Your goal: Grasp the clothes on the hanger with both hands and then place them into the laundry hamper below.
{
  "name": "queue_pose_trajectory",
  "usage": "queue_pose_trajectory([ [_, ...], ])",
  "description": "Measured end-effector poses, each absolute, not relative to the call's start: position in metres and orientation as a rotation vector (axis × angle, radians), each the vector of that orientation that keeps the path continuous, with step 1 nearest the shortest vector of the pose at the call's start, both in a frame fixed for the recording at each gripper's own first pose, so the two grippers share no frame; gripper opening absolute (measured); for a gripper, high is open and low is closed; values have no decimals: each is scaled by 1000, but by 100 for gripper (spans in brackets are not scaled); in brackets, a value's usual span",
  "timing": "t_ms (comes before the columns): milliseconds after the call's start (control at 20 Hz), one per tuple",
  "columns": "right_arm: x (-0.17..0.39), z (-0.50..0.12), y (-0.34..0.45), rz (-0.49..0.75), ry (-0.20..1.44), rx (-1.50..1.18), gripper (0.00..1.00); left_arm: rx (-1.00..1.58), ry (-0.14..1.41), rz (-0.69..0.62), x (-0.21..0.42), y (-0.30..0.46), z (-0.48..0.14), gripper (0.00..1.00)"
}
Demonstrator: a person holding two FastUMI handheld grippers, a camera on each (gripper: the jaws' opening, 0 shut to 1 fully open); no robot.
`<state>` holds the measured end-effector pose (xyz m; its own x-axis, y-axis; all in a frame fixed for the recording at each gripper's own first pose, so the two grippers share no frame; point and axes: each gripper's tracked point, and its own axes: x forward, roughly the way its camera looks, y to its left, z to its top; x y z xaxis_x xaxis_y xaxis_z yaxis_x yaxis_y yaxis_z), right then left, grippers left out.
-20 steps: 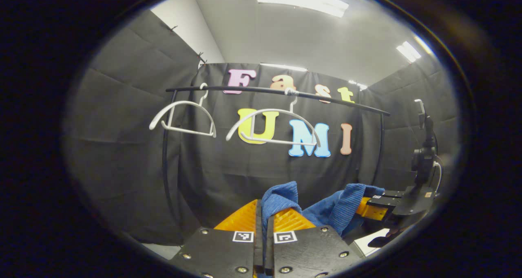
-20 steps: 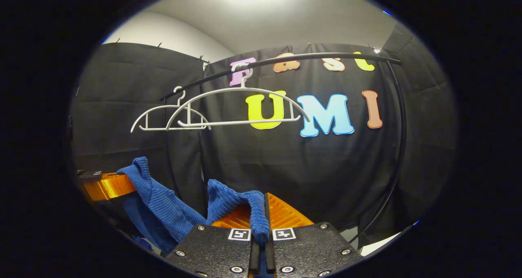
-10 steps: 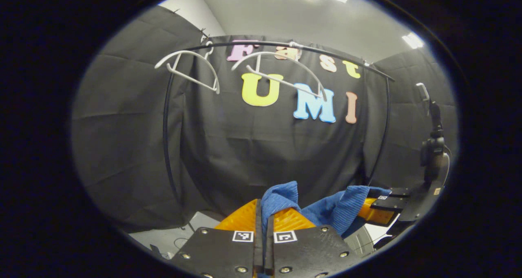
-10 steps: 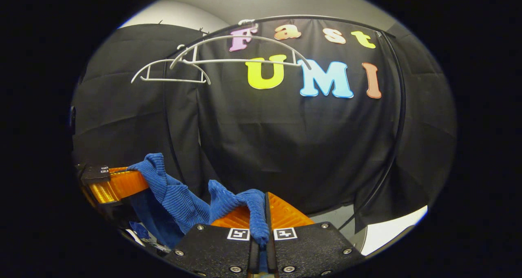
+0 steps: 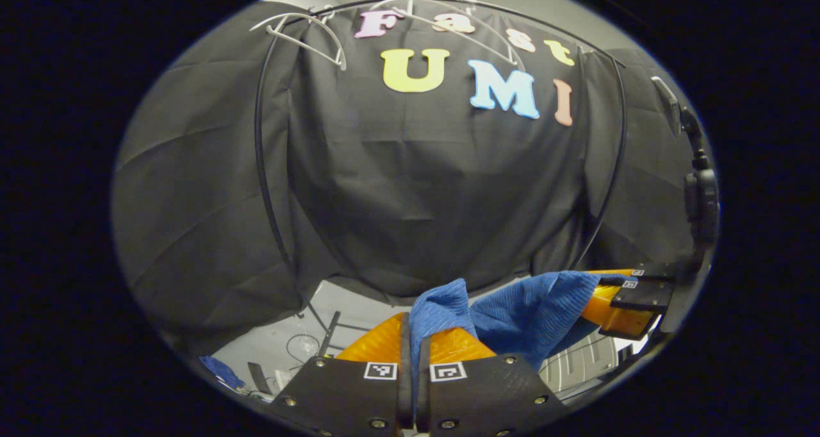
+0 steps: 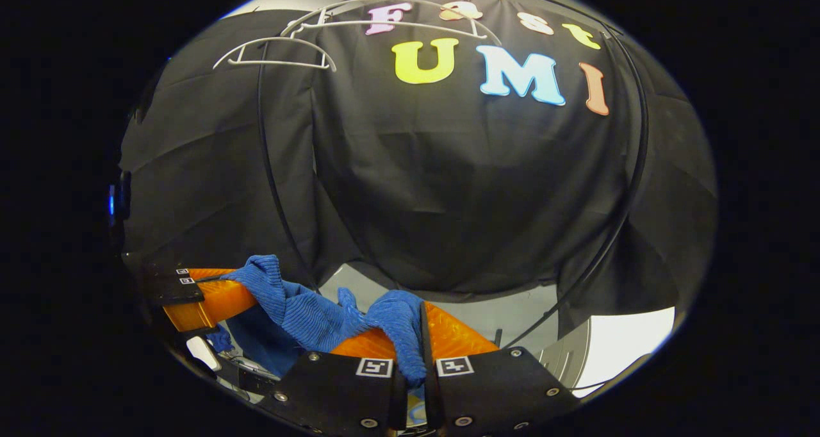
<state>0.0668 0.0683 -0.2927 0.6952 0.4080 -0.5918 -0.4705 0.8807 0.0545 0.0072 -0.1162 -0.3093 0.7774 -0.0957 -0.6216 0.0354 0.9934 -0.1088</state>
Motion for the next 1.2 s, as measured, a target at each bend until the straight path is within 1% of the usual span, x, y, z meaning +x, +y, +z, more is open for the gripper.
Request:
queue_pose_trajectory([
  [50,60,-302,70,497,656,-117,12,-74,708,-68,-3,-117,-324,7],
  [100,54,-308,70,501,675,-123,12,-59,740,-65,-11,-116,-338,5],
  [150,49,-315,69,501,692,-121,17,-55,772,-68,-19,-117,-349,5],
  [200,44,-324,68,502,722,-121,20,-56,799,-71,-24,-116,-357,8],
  [250,37,-329,68,506,747,-112,31,-49,821,-61,-29,-113,-363,8],
  [300,33,-327,67,505,742,-95,36,-39,837,-52,-32,-109,-368,17],
  [350,32,-327,68,500,733,-94,50,-33,839,-56,-32,-107,-369,33],
  [400,32,-325,68,496,723,-103,58,-32,819,-54,-31,-104,-364,50],
  [450,32,-324,69,493,714,-113,72,-30,795,-52,-30,-100,-354,66],
  [500,32,-320,68,489,703,-120,77,-27,769,-51,-28,-97,-345,83],
  [550,34,-316,63,479,691,-123,87,-25,743,-52,-27,-95,-334,84],
  [650,37,-307,59,458,669,-114,94,-28,691,-55,-21,-92,-308,96],
  [700,38,-299,57,445,653,-109,94,-32,664,-58,-17,-91,-295,92],
  [900,39,-248,52,398,551,-97,94,-42,535,-67,2,-90,-228,93],
  [950,43,-234,48,378,518,-94,94,-36,500,-68,7,-89,-214,86],
  [1000,46,-218,42,357,482,-92,94,-32,460,-66,14,-87,-196,99],
  [1050,50,-201,37,342,444,-87,94,-33,422,-69,20,-87,-176,99],
  [1100,54,-184,31,327,405,-85,94,-37,384,-69,26,-88,-158,86],
  [1200,62,-150,16,298,324,-91,94,-54,318,-67,32,-89,-124,92],
])
